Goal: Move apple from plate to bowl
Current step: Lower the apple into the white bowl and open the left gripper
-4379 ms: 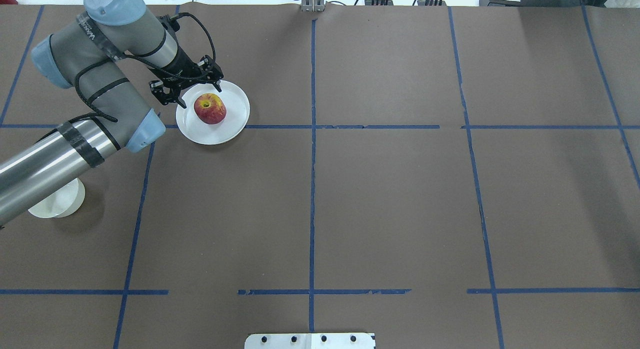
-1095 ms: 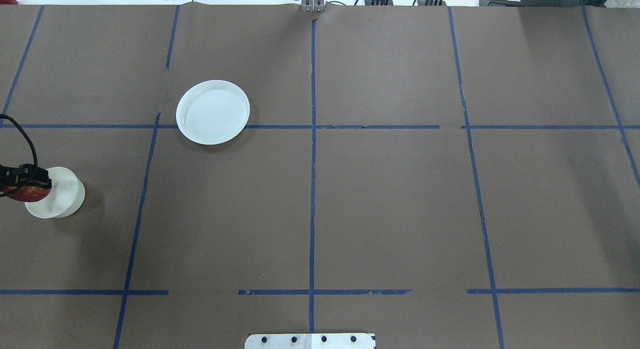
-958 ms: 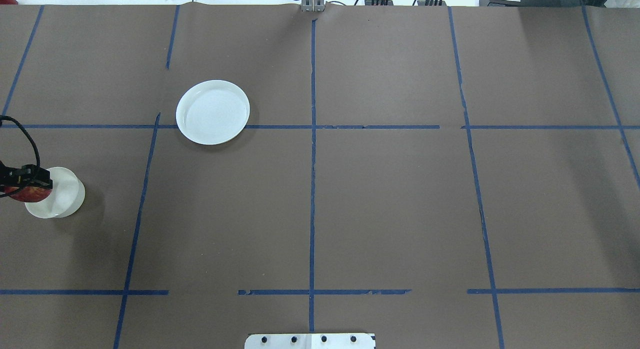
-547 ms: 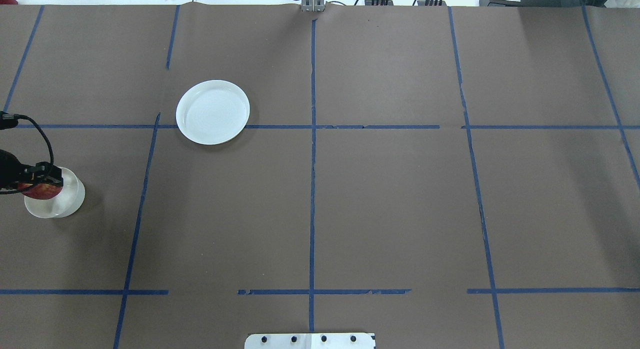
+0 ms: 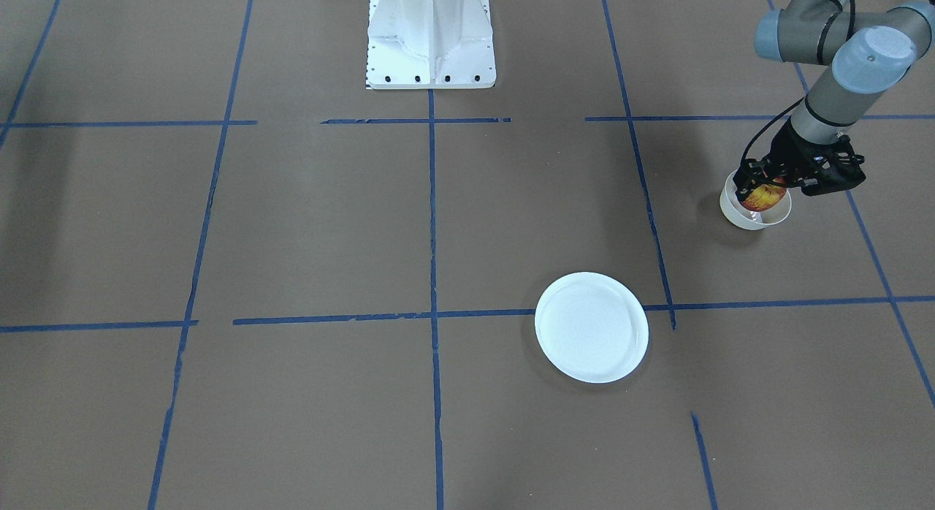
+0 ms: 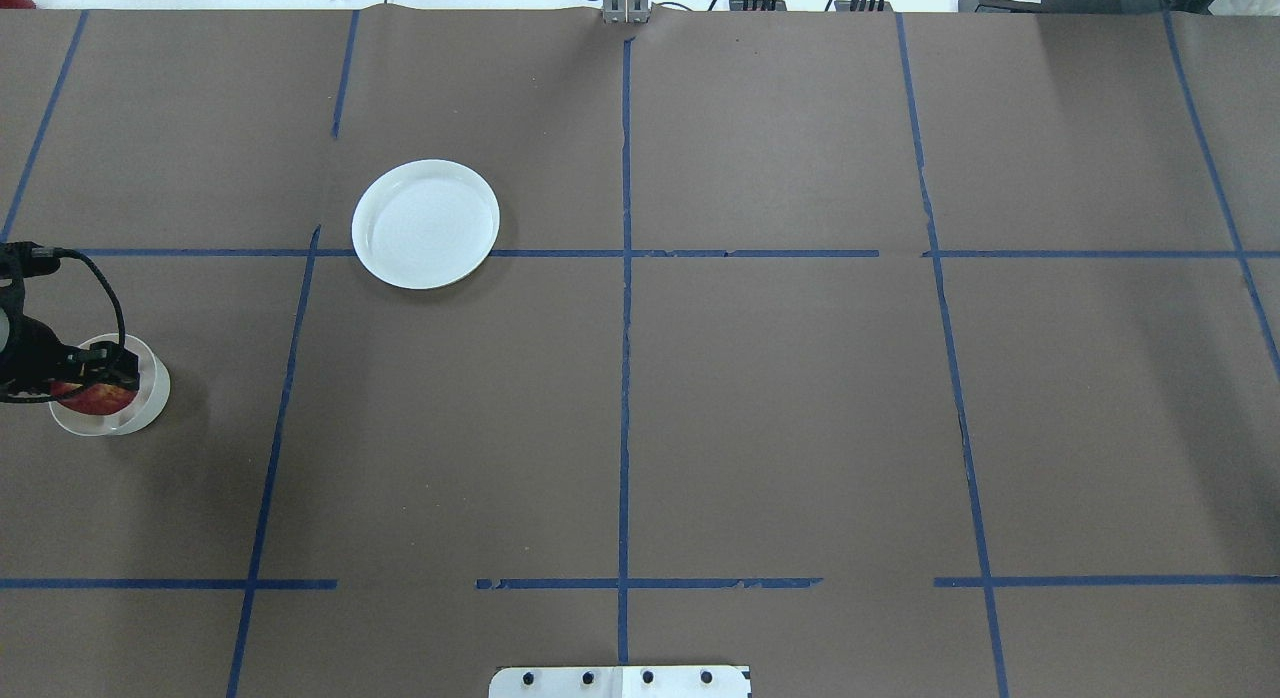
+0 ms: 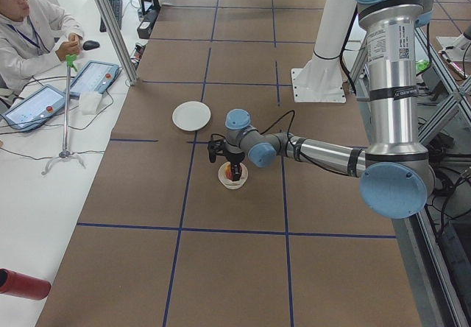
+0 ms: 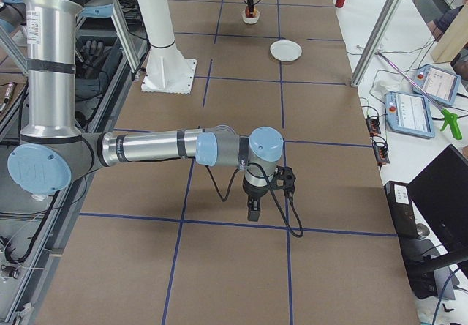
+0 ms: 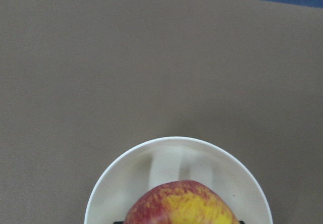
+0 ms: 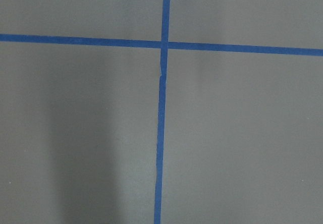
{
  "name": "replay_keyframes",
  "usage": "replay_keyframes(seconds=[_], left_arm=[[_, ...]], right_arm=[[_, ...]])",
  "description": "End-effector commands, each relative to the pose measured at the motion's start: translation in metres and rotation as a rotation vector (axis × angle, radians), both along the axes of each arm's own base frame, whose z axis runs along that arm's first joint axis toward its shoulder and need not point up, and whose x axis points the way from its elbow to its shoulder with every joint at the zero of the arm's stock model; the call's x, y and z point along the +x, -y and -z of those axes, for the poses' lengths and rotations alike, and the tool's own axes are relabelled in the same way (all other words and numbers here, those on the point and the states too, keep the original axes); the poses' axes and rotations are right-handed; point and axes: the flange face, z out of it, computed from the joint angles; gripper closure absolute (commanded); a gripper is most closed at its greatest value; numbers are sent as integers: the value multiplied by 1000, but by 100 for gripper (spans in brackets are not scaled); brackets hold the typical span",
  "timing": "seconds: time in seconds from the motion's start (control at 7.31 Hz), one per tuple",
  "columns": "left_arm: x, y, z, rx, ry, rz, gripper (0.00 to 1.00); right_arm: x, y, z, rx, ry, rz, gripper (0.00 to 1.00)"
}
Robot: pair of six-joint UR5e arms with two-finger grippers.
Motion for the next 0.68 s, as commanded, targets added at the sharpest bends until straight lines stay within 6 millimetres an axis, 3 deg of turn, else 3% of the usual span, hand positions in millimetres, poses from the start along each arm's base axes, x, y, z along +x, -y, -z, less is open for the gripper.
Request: replay_keyframes(seconds=[0.0, 0.41, 0.55], left_arm=[[4, 1, -3, 5, -5, -9, 41], [5, 1, 1, 11, -13, -15, 1], [4, 0, 4, 14, -17, -14, 0]], right_arm=[[0, 0, 0, 0, 0, 0, 0], [0, 0, 0, 2, 0, 0, 0], [0, 0, 0, 0, 0, 0, 0]])
